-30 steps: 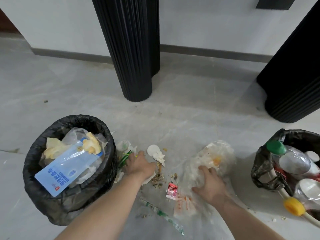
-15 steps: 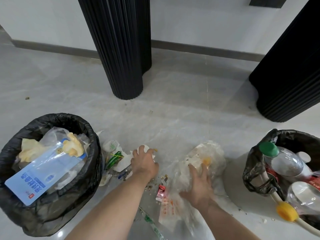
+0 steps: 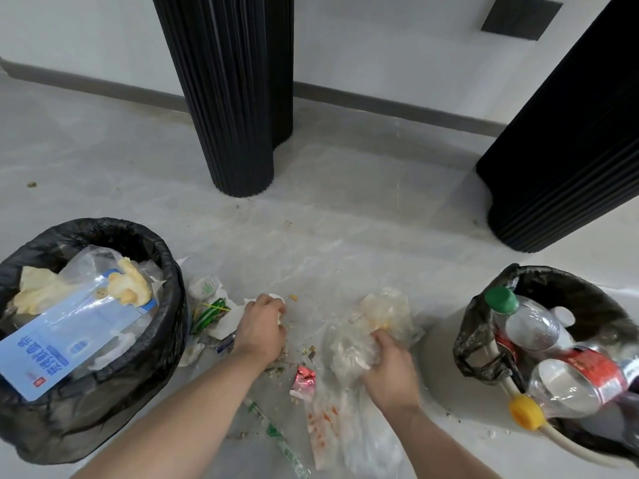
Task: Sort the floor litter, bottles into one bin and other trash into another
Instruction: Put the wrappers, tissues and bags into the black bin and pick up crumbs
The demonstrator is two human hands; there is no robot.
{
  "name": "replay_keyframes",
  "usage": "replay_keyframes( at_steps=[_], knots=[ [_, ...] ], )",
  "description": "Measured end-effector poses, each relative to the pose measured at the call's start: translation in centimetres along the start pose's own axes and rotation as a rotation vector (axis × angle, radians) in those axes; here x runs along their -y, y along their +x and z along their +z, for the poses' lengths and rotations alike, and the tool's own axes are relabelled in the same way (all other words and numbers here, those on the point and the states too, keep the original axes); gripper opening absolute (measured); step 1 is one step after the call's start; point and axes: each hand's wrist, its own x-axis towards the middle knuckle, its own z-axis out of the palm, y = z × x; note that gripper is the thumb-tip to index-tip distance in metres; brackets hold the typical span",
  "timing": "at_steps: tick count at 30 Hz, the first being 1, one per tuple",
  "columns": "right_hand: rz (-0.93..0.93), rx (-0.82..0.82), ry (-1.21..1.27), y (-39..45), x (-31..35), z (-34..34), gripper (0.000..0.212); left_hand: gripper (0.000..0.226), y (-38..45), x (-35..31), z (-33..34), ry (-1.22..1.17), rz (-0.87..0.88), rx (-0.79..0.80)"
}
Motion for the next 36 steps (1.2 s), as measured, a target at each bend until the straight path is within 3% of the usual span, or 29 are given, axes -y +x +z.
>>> replay_keyframes(
  at_steps=[3,8,12,14,18,26,31,36],
  knots=[
    [-0.032,-0.071,0.046,-0.6,1.1,-2.2,0.043,0.047,-0.8,-1.6,-0.6,-0.085,0.14,0.033],
    [-0.178,-0.02,0.146,-2.1,2.6,-6.1,0.022,0.054,-1.8,-4.9,-1.6,-0.144,0.314,0.157],
    [-0.247,0.037,0.146,-2.8,3.7,-7.2,0.026,0.068,-2.9,-6.0,-3.0,-0.078,0.413,0.314],
    [-0.286,0.045,0.161,-3.2,4.6,-7.8,0.028,0.062,-3.4,-6.3,-4.1,-0.034,0.451,0.334],
    [-0.323,0.072,0.202,-4.6,6.6,-9.3,0.028,0.029,-4.5,-6.0,-5.8,0.025,0.451,0.271],
    [-0.318,0.093,0.258,-8.0,8.9,-12.8,0.025,0.022,-6.2,-5.7,-11.3,0.058,0.482,0.174],
    [-0.247,0.1,0.162,-8.5,9.0,-14.3,0.037,0.019,-8.5,-7.1,-15.7,0.13,0.551,0.112],
    [-0.24,0.066,0.153,-10.3,10.4,-16.0,0.025,0.018,-10.5,-8.2,-19.1,0.165,0.559,0.029]
  ],
)
